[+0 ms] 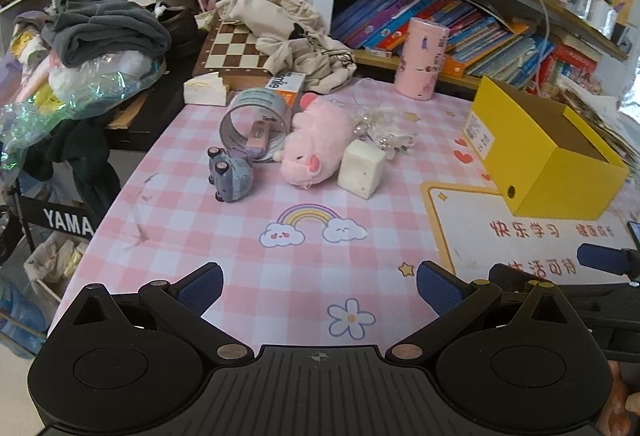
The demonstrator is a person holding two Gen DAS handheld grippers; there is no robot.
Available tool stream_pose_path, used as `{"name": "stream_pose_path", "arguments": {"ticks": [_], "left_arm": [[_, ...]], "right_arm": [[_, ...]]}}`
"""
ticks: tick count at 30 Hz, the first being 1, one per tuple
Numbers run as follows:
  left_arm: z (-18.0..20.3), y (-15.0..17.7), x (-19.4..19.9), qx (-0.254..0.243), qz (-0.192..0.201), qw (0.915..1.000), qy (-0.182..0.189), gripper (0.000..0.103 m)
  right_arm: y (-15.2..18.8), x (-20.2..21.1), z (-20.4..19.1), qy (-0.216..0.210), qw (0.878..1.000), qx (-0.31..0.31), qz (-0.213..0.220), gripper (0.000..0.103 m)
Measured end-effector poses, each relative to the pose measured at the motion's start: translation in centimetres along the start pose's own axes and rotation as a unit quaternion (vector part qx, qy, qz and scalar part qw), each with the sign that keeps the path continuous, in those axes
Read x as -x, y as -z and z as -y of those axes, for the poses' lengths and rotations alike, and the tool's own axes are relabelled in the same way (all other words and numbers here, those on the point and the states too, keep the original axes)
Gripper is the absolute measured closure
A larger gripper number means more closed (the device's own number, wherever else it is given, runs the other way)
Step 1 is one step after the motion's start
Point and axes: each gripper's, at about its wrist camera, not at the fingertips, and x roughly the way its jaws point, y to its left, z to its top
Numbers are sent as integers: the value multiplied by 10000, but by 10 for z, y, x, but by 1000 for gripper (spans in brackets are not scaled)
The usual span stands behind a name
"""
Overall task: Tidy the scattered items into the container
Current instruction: 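Reach the right tool to the white eraser block while the left tool approaches the grey toy truck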
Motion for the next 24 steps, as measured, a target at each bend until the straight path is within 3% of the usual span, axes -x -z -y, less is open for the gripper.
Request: {"name": "stream_pose_path", "arguments": {"ticks": [12,20,24], "left_arm": [[17,-13,-25,525,-193,9962,-668,0],[9,-21,-35,802,-184,9909,-1068,0],[0,-28,-43,863,-145,9896,-1142,1]], "right_arm": [[-30,-45,25,-692,9967,385,-187,0],[-42,-68,26,-1378,9877,704,-239,2],[-49,-82,20,-1662,9812,951,-256,14]]}}
